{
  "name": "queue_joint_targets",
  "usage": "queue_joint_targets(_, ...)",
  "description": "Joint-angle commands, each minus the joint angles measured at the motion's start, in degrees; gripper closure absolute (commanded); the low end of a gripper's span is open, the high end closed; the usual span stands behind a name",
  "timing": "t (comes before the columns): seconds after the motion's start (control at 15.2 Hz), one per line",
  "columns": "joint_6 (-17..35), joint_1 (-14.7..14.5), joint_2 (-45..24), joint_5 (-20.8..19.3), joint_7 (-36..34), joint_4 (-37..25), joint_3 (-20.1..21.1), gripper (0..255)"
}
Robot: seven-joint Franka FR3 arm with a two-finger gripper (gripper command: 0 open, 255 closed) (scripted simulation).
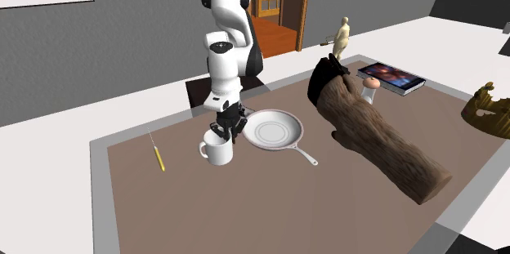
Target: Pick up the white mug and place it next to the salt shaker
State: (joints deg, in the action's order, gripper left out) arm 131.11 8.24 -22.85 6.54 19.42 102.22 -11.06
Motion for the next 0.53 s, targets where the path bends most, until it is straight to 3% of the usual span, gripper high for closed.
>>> queue_joint_targets(0.0,0.02,0.00,-0.01,0.00,0.00,0.00,0.00,255)
queue_joint_targets(0.46,-3.81,-0.18,2.04,-0.64,-0.46,-1.83,-0.30,255)
